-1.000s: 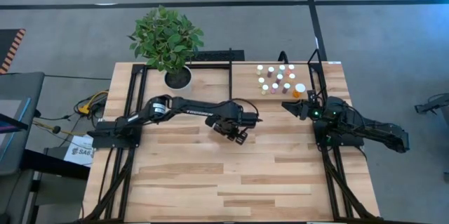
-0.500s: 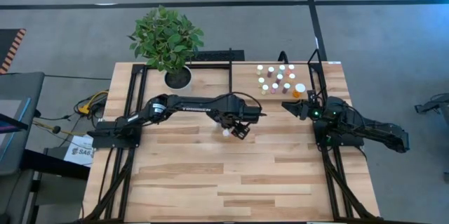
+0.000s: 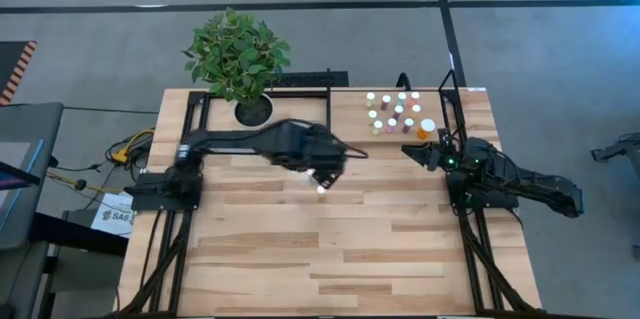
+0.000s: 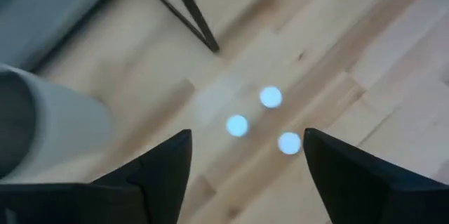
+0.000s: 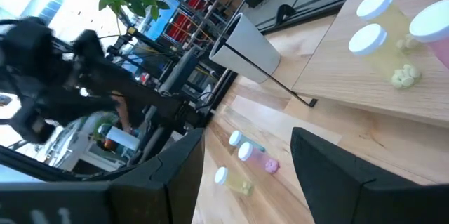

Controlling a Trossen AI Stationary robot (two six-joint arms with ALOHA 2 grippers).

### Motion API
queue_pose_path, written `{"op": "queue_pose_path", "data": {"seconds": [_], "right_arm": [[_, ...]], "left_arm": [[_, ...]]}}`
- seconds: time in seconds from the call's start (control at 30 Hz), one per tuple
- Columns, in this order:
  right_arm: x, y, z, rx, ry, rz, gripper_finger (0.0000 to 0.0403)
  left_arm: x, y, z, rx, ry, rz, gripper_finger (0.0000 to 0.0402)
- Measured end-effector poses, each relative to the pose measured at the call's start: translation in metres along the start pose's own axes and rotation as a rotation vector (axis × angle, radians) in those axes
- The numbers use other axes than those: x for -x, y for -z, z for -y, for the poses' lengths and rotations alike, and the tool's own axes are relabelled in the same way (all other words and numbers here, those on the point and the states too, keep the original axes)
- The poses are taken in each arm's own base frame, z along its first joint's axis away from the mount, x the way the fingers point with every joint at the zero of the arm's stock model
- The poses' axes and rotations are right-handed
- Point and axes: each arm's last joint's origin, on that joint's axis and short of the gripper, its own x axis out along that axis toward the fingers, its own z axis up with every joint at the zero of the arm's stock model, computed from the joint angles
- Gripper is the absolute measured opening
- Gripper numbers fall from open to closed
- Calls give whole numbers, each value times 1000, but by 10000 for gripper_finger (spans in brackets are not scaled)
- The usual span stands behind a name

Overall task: Pick and place medicine bottles onto shelf by color
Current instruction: Put the pink pill bottle on the shelf

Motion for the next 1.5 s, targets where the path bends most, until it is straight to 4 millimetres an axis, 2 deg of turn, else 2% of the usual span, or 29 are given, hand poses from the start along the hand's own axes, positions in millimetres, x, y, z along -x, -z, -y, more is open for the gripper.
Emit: {"op": "queue_pose_path", "data": {"seconds": [0.1, 0.17, 0.27, 0.33, 0.57, 0.77, 1.2, 1.5], "right_arm": [[0, 0, 0, 0, 0, 0, 234], [0, 0, 0, 0, 0, 0, 234], [0, 0, 0, 0, 0, 0, 234], [0, 0, 0, 0, 0, 0, 234], [0, 0, 0, 0, 0, 0, 234], [0, 0, 0, 0, 0, 0, 234], [0, 0, 0, 0, 0, 0, 234], [0, 0, 0, 0, 0, 0, 234]], "left_arm": [[30, 17, -15, -33, -46, 117, 236], [41, 32, -25, -36, -93, 184, 218], [52, 57, -47, -9, -146, 253, 191], [51, 76, -63, 24, -169, 261, 176], [19, 136, -117, 163, -107, 302, 154], [-17, 170, -141, 168, 95, 452, 153], [-82, 204, -179, 63, 457, 706, 153], [-96, 219, -202, -19, 597, 875, 153]]}}
